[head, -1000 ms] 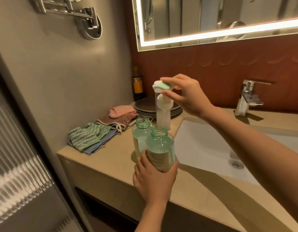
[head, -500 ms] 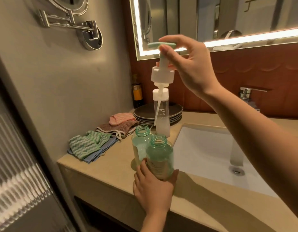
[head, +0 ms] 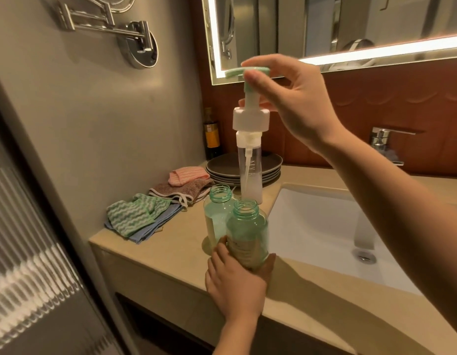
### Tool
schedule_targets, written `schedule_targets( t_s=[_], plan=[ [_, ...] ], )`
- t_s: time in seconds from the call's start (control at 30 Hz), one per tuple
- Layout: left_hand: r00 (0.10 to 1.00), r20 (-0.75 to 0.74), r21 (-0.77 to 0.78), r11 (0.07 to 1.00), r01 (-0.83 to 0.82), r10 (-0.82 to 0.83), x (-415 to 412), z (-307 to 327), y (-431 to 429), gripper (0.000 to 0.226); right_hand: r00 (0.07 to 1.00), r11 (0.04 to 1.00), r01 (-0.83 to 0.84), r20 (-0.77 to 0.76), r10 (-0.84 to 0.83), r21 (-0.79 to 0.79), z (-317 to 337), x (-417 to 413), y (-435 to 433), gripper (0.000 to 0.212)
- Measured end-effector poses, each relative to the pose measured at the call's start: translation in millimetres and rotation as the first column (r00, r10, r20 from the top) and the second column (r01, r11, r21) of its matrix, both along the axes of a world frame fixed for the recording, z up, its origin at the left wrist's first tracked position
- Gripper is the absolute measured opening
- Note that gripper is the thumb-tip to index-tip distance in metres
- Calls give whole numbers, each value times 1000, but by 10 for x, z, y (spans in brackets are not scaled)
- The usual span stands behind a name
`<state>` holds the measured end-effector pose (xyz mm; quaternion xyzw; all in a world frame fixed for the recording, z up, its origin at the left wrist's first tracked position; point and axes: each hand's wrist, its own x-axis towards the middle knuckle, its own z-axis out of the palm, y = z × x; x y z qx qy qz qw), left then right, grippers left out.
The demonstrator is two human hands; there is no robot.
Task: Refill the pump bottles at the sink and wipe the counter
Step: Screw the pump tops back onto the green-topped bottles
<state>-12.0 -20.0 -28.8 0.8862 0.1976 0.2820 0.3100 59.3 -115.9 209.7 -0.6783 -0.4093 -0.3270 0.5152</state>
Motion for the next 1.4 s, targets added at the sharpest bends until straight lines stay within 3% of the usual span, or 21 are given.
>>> schedule_targets(
  t_s=[0.1, 0.3, 0.4, 0.5, 0.6, 0.83, 1.07, 1.27, 1.4],
  plan=[
    [1000, -18, 5, 1000, -5, 5, -27, 6, -3, 124, 999, 995, 25, -31, -28, -93, -149, 3, 52, 24],
    [991, -136, -8, 1000, 16, -17, 3, 2, 2, 106, 992, 978, -9, -127, -17, -207, -544, 1, 126, 34],
    [996, -92, 13, 1000, -6, 7, -2, -4, -10, 99, 987, 979, -25, -157, -8, -204, -718, -39, 128, 33],
    [999, -36, -5, 1000, -12, 12, 3, 0, -18, 111, 976, 984, -34, -220, -5, -176, -890, -69, 129, 33],
    [1000, -1, -11, 1000, -10, 10, 17, -3, -20, 99, 955, 996, -52, -296, 27, -76, -981, -64, 110, 33],
    [999, -35, -14, 1000, -11, 11, 19, -9, -22, 94, 906, 973, -176, -411, 101, -149, -1168, -82, 120, 32],
    [999, -47, -11, 1000, 8, -8, 26, -17, -2, 86, 876, 909, -259, -475, 79, -326, -1125, -46, -9, 62],
    [999, -45, -13, 1000, 17, -18, 2, 1, -5, 91, 867, 901, -218, -498, 2, -376, -1064, -63, -8, 86],
    [999, -40, -28, 999, 20, -21, -1, 13, -12, 90, 882, 834, -217, -468, -55, -507, -1058, -62, -25, 66]
  ],
)
